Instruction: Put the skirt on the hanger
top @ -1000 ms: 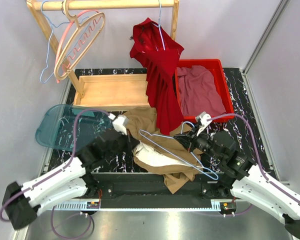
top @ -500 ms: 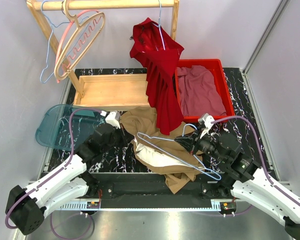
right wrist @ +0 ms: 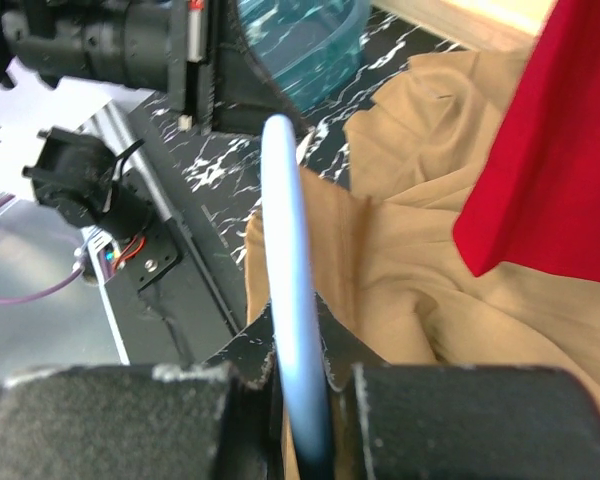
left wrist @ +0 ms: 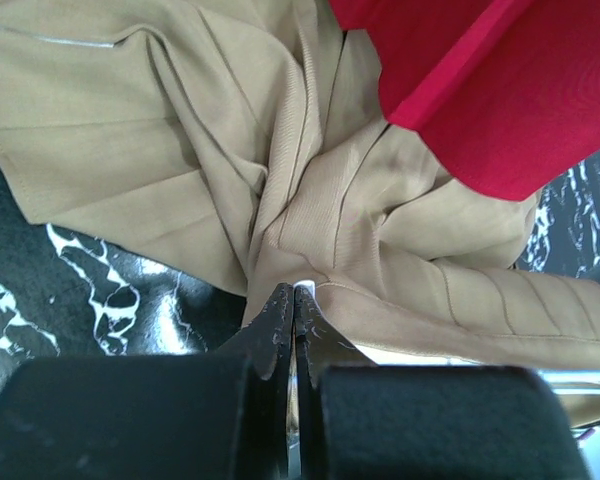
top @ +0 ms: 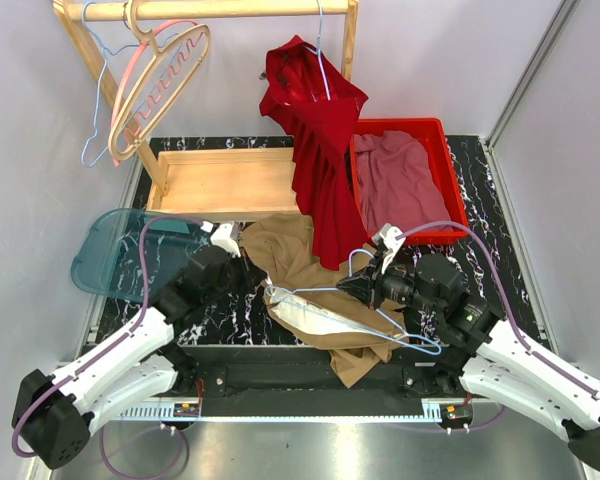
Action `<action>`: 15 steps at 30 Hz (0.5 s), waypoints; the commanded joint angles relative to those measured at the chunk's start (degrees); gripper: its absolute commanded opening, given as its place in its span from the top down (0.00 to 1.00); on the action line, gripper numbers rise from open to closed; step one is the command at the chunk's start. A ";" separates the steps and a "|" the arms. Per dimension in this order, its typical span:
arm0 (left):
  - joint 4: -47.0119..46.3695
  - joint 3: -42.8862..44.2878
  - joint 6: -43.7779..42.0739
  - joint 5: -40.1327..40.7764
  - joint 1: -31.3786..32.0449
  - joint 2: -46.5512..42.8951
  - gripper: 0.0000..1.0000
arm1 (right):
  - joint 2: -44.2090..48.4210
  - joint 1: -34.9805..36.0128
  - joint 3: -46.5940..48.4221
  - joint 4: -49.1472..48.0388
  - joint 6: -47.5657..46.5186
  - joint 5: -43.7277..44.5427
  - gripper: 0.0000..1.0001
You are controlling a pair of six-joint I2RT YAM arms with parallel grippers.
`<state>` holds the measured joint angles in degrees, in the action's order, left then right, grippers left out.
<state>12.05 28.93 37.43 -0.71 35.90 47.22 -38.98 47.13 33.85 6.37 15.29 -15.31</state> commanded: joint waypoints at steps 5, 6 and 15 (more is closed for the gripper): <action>2.36 1.31 -2.63 0.62 -0.39 -3.80 1.00 | 2.77 -0.11 2.01 -1.54 -0.44 4.50 1.00; 2.45 1.22 -2.54 0.62 -0.39 -4.15 1.00 | 2.68 -0.11 1.93 -1.36 -0.44 4.85 1.00; 2.27 1.57 -3.24 -3.94 -0.39 -5.12 1.00 | 0.66 -0.11 1.66 -1.98 -0.35 4.94 1.00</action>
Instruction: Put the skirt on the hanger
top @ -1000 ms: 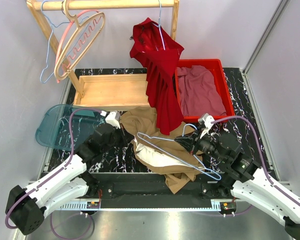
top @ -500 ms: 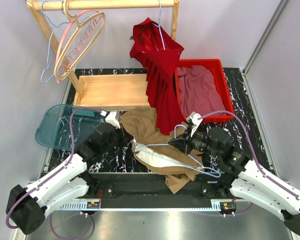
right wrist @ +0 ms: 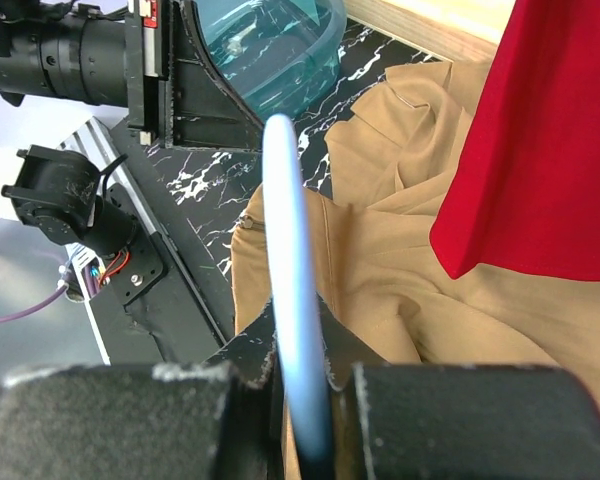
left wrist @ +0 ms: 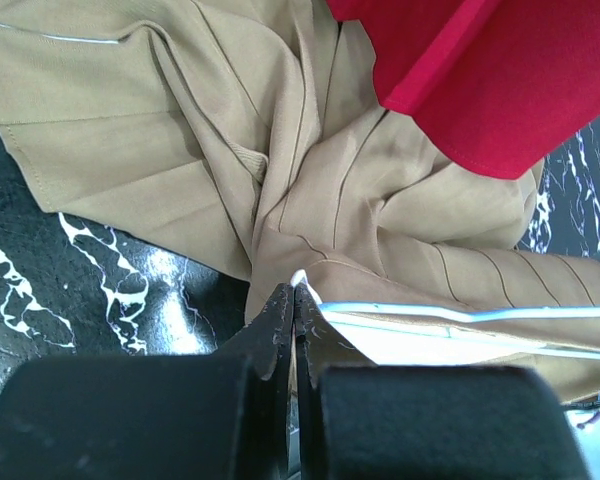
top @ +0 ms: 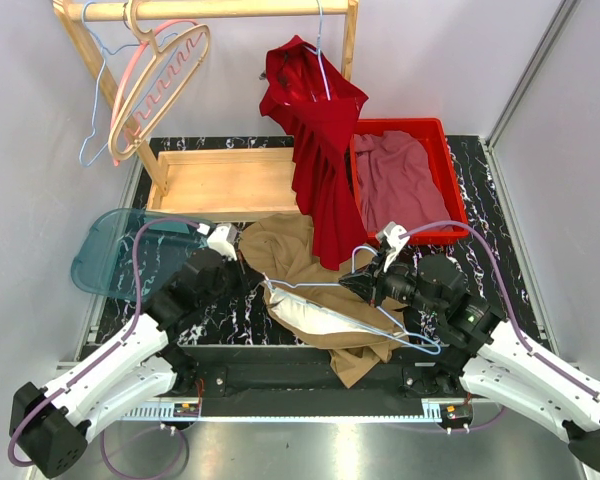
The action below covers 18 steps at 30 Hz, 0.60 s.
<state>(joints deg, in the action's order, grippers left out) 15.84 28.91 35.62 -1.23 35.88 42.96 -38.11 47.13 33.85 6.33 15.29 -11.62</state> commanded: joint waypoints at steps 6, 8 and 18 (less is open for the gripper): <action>-0.63 1.59 -2.13 -5.35 -0.37 -0.86 1.00 | 0.31 -0.11 1.93 -1.76 -0.96 2.65 1.00; -0.37 1.42 -1.96 -5.09 -0.37 -0.69 1.00 | 0.66 -0.11 2.01 -1.76 -0.96 2.91 1.00; -0.19 2.21 -2.31 -3.86 -0.37 0.28 1.00 | 2.86 -0.03 1.05 -1.76 -0.44 5.29 1.00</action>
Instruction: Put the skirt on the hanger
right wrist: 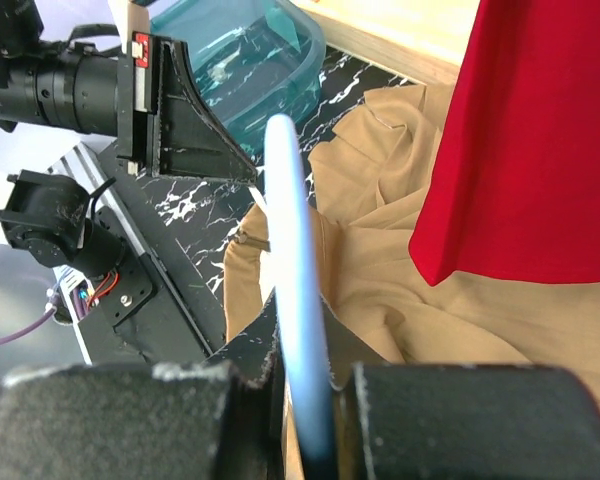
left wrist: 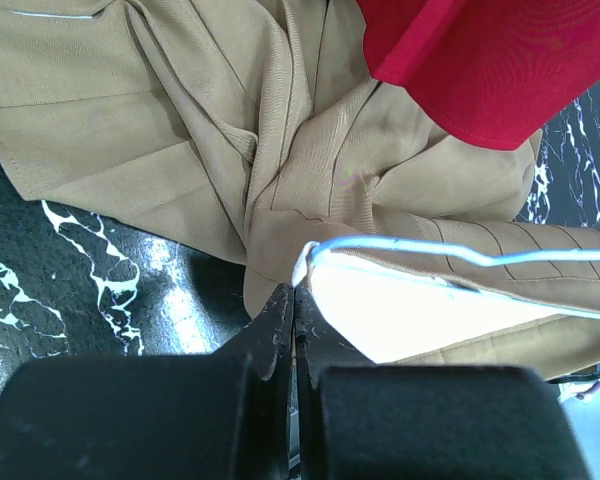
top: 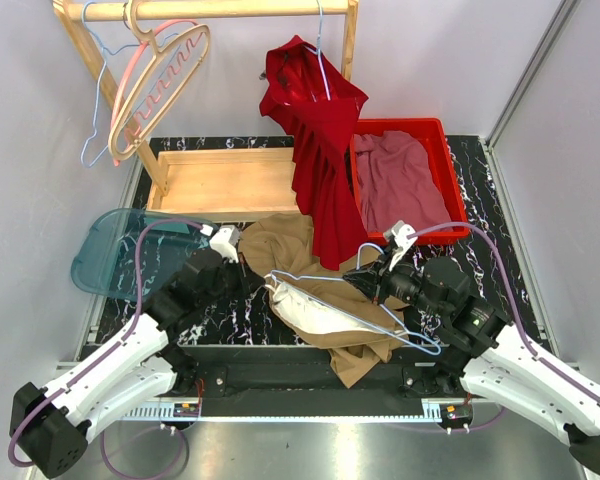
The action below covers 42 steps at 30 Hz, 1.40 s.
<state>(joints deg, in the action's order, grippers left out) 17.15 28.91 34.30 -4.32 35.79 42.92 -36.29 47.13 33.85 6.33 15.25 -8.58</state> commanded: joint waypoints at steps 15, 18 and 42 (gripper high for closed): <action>-4.40 3.88 0.59 -1.66 -0.28 1.38 1.00 | -6.86 -0.11 0.08 -8.96 2.33 -8.56 1.00; -5.37 3.35 0.50 -4.46 -0.28 1.82 1.00 | -7.21 -0.11 -0.45 -10.63 2.51 -7.60 1.00; -10.21 1.86 0.85 -18.80 -0.11 1.64 1.00 | -17.32 -0.11 -5.81 -32.51 6.64 -3.02 1.00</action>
<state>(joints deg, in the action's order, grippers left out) 11.46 29.85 34.59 -19.59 35.68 44.42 -53.34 47.13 28.91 -20.25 21.10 -13.98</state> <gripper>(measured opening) 0.003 0.109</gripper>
